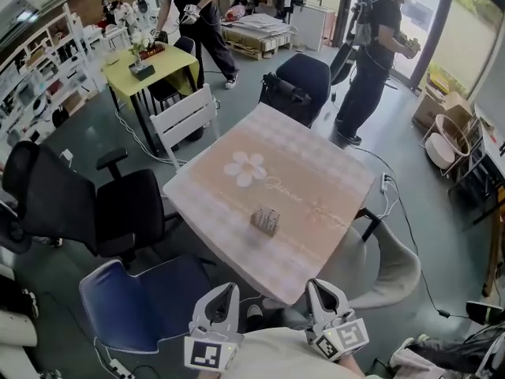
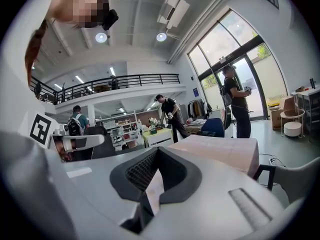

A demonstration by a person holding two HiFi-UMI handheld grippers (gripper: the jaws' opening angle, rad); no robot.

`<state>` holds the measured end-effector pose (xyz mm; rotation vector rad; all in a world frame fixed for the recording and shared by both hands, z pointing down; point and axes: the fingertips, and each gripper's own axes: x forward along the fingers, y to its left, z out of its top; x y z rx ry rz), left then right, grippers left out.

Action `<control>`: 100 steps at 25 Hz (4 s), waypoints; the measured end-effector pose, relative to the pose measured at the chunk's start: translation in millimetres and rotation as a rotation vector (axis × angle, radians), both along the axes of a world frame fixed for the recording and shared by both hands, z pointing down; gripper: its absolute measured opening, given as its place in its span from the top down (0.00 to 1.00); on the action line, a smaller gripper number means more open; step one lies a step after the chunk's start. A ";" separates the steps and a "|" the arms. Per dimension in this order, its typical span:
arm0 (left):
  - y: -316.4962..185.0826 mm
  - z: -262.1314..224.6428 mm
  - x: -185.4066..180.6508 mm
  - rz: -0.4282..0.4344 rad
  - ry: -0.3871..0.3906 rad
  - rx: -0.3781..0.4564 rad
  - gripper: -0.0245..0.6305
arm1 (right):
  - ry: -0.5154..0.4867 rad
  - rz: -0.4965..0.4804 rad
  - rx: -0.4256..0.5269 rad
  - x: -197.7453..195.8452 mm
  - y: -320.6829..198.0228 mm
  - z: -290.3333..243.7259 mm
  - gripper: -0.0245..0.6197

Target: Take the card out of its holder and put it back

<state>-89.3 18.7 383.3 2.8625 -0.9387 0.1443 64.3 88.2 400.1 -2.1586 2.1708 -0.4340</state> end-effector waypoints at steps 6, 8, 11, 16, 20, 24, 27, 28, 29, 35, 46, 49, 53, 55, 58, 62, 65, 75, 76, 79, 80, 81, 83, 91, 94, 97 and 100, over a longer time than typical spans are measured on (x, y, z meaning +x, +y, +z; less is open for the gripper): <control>-13.0 1.2 9.4 -0.041 0.004 -0.023 0.96 | -0.008 -0.024 -0.018 14.7 -12.2 2.0 0.96; -18.2 -1.7 15.7 -0.061 0.006 -0.021 0.96 | -0.009 -0.040 -0.020 22.3 -17.7 0.1 0.96; -20.9 -6.1 27.1 -0.090 0.010 -0.018 0.96 | -0.008 -0.070 -0.021 35.8 -25.1 -1.3 0.96; -22.1 -8.5 43.1 -0.134 0.005 0.006 0.96 | -0.023 -0.135 -0.005 50.5 -36.4 -0.8 0.96; -22.0 -6.8 44.6 -0.184 0.003 0.008 0.96 | -0.049 -0.179 0.022 57.9 -39.3 -1.4 0.96; -21.2 -7.3 47.2 -0.208 -0.004 0.008 0.96 | -0.085 -0.188 0.037 66.9 -40.4 -3.3 0.96; -21.8 -7.4 51.3 -0.203 -0.009 0.005 0.96 | -0.119 -0.177 0.052 72.8 -40.5 -5.1 0.96; -23.3 -8.1 52.6 -0.201 -0.010 0.005 0.96 | -0.132 -0.169 0.056 74.9 -41.4 -6.1 0.96; -25.3 -9.0 53.8 -0.198 -0.010 0.005 0.96 | -0.144 -0.161 0.057 76.9 -43.0 -6.8 0.96; -41.7 -10.7 57.7 -0.160 -0.007 0.002 0.96 | -0.162 -0.116 0.038 78.5 -55.4 -3.5 0.96; -74.3 -16.2 49.2 -0.121 0.001 0.005 0.96 | -0.102 -0.110 0.054 62.2 -84.3 -15.3 0.96; -78.0 -14.8 50.3 -0.112 0.006 0.006 0.96 | -0.093 -0.100 0.059 64.2 -86.5 -16.3 0.96; -77.5 -12.7 48.4 -0.116 0.013 -0.004 0.96 | -0.090 -0.086 0.059 66.4 -86.6 -17.8 0.96; -75.7 -10.4 46.6 -0.119 0.010 -0.010 0.96 | -0.083 -0.090 0.058 66.6 -87.3 -18.3 0.96; -74.9 -7.3 42.6 -0.124 0.002 -0.012 0.96 | 0.005 -0.121 0.050 64.8 -87.5 -16.2 0.96; -79.3 -9.1 34.5 -0.146 -0.003 -0.005 0.96 | 0.221 -0.191 0.021 60.5 -86.1 -4.8 0.96; -83.4 -9.7 31.2 -0.153 -0.004 0.004 0.96 | 0.242 -0.203 0.009 62.9 -89.1 5.4 0.96; -91.6 -11.1 40.6 -0.134 -0.003 0.007 0.96 | 0.324 -0.281 -0.004 67.7 -107.3 20.8 0.96; -92.8 -10.4 40.8 -0.137 -0.003 0.007 0.96 | 0.267 -0.257 0.015 69.3 -110.5 15.3 0.96; -96.0 -8.0 41.8 -0.141 0.002 0.003 0.96 | 0.177 -0.229 0.053 66.3 -118.3 6.5 0.96; -96.8 -7.2 42.5 -0.140 0.003 0.001 0.96 | 0.164 -0.235 0.056 63.8 -120.1 6.4 0.96; -97.7 -6.6 43.2 -0.139 0.001 -0.002 0.96 | 0.154 -0.244 0.056 61.5 -121.9 6.3 0.96; -100.0 -6.3 44.7 -0.137 0.000 -0.006 0.96 | 0.141 -0.256 0.056 59.4 -126.4 4.8 0.96; -109.5 -0.4 46.8 -0.143 -0.003 -0.023 0.96 | 0.093 -0.213 0.057 80.7 -162.4 2.2 0.96; -112.6 0.4 47.7 -0.145 -0.002 -0.029 0.96 | 0.099 -0.227 0.056 84.7 -180.9 1.7 0.86; -115.9 0.7 47.9 -0.154 -0.004 -0.035 0.96 | 0.101 -0.251 0.043 85.6 -198.7 7.9 0.83; -119.0 1.7 46.3 -0.166 -0.008 -0.040 0.96 | 0.079 -0.308 -0.008 78.5 -213.8 31.5 0.76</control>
